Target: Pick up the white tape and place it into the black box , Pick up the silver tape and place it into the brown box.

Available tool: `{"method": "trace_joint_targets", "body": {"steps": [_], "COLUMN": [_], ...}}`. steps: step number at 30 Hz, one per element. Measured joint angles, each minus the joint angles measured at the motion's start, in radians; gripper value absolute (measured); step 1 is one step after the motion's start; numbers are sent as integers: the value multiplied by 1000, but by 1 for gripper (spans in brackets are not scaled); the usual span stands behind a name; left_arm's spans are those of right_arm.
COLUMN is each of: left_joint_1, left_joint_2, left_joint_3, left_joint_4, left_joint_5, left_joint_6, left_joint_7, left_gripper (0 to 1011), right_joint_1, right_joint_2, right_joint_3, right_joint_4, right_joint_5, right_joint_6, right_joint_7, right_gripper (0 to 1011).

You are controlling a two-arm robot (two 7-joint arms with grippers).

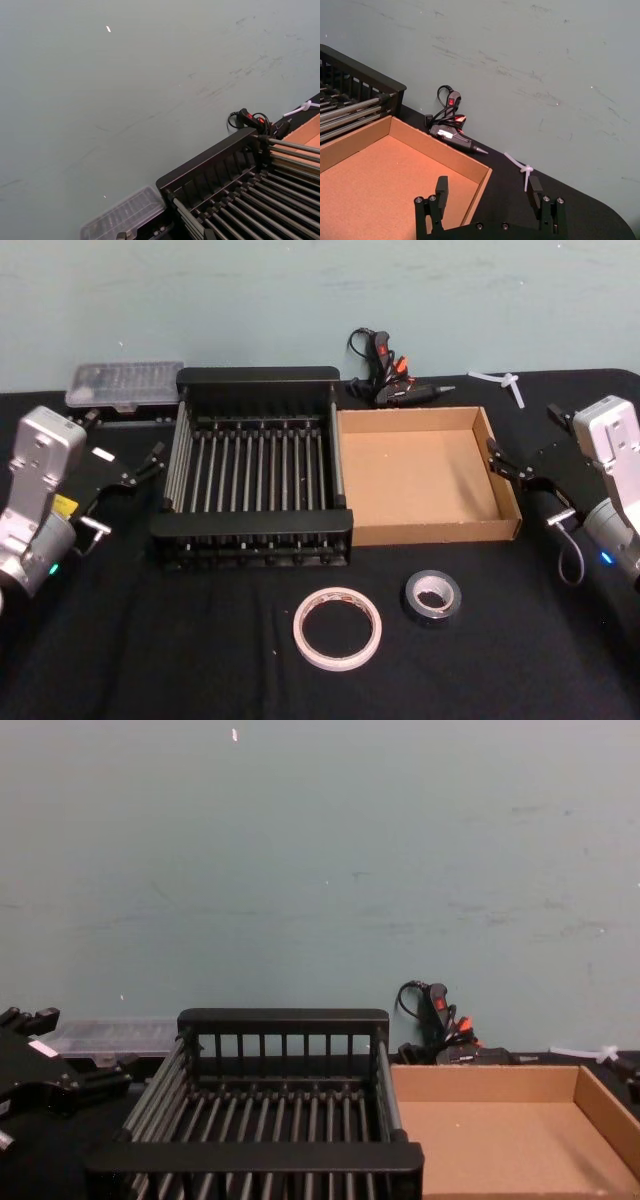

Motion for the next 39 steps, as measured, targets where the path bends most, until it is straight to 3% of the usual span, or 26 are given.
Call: {"method": "trace_joint_targets", "body": {"steps": [39], "left_joint_1": [0], "left_joint_2": [0], "left_joint_3": [0], "left_joint_4": [0], "left_joint_5": [0], "left_joint_6": [0], "left_joint_7": [0], "left_gripper": [1001], "right_joint_1": [0], "right_joint_2": [0], "right_joint_3": [0], "right_joint_4": [0], "right_joint_5": [0], "right_joint_6": [0], "right_joint_7": [0], "right_gripper": [1003]}}
